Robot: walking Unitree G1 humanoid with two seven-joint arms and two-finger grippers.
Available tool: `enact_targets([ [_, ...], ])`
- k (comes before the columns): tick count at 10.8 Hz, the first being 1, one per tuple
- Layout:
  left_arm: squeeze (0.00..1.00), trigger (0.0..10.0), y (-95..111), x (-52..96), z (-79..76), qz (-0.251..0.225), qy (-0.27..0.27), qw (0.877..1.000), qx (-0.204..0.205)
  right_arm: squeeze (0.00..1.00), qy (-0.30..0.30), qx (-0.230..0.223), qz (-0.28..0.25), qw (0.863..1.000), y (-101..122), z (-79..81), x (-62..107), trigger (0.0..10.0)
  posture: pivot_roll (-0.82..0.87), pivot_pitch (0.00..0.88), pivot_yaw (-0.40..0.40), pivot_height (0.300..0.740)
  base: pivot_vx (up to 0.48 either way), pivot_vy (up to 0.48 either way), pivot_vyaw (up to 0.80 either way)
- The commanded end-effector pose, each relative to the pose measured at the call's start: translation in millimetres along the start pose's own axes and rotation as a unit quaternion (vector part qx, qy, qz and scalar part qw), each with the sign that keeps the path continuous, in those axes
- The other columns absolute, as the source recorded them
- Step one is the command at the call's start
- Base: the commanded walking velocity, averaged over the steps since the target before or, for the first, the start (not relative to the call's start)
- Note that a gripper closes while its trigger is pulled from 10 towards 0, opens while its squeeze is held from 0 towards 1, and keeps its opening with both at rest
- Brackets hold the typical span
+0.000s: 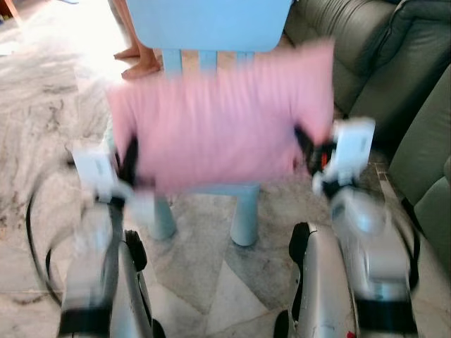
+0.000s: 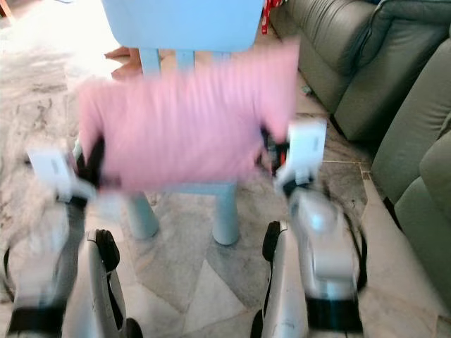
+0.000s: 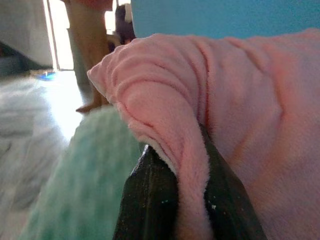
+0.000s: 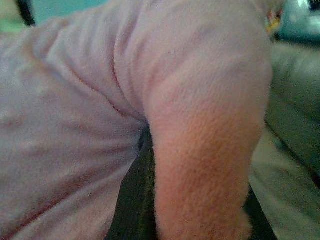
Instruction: Move the pillow to the sofa
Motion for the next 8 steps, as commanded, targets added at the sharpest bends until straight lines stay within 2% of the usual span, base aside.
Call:
enact_targets([
  [1, 0.00, 10.0, 6.8, 5.2, -2.4, -0.003, -0.003, 1.000, -0.018, 0.00, -0.017, 0.015, -0.016, 1.000, 11.7, -1.5, 4.0, 10.0, -0.19, 0.021, 0.034, 0.306, 0.000, 0.000, 0.00],
  [3, 0.00, 10.0, -3.5, 31.7, -9.1, 0.033, -0.022, 0.999, -0.031, 0.00, -0.040, 0.020, 0.016, 0.999, -0.8, -5.2, 24.6, 10.0, -0.20, 0.013, 0.051, 0.306, 0.000, 0.000, 0.00],
  [5, 0.00, 10.0, -1.5, 29.7, -9.2, 0.039, -0.020, 0.999, -0.031, 0.00, -0.049, 0.004, 0.027, 0.998, -4.6, -6.6, 28.5, 10.0, -0.20, 0.007, 0.054, 0.306, 0.000, 0.000, 0.00],
  [8, 0.00, 10.0, 1.5, 25.0, -8.3, 0.039, -0.019, 0.999, -0.030, 0.00, -0.056, 0.005, 0.022, 0.998, -0.8, -9.5, 24.0, 10.0, -0.21, 0.000, 0.056, 0.306, 0.000, 0.000, 0.00],
])
Point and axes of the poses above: a point about 5 cm out from each wrist's last joint towards the gripper, its own x axis pointing back from the gripper into the wrist, its own y axis along the axis of the wrist's last joint, z = x × y, the point moved 3 cm from there along -x, pointing out of the wrist towards the gripper, and after that the axes turned 2 degrees about -x, right-handed, at the moved point
